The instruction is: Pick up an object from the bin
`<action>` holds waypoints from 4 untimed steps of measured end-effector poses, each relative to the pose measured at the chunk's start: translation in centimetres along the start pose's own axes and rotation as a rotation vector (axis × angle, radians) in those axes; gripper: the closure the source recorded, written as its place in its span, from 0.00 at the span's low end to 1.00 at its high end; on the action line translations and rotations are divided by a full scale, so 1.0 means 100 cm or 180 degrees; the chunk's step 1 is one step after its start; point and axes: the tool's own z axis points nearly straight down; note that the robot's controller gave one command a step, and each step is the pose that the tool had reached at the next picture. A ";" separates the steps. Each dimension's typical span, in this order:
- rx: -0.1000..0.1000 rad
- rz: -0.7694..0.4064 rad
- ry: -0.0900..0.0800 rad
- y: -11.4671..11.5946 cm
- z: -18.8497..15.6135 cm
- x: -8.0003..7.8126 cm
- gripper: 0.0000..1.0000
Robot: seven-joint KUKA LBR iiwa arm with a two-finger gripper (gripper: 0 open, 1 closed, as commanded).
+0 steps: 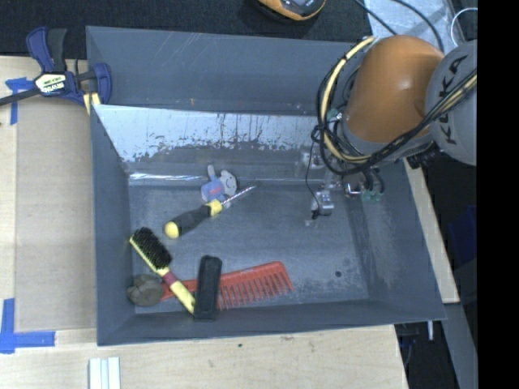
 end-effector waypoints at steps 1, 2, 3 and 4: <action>0.0001 -0.0001 -0.0028 0.000 -0.005 -0.002 0.00; 0.0001 -0.0950 -0.0016 0.065 0.097 0.012 0.00; 0.0003 -0.0519 -0.0054 0.070 0.034 -0.043 0.00; -0.0002 -0.0827 -0.0024 0.142 0.082 -0.021 0.00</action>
Offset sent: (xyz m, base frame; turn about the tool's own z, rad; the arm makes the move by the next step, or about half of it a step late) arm -0.0153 0.0751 -0.1123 -0.3399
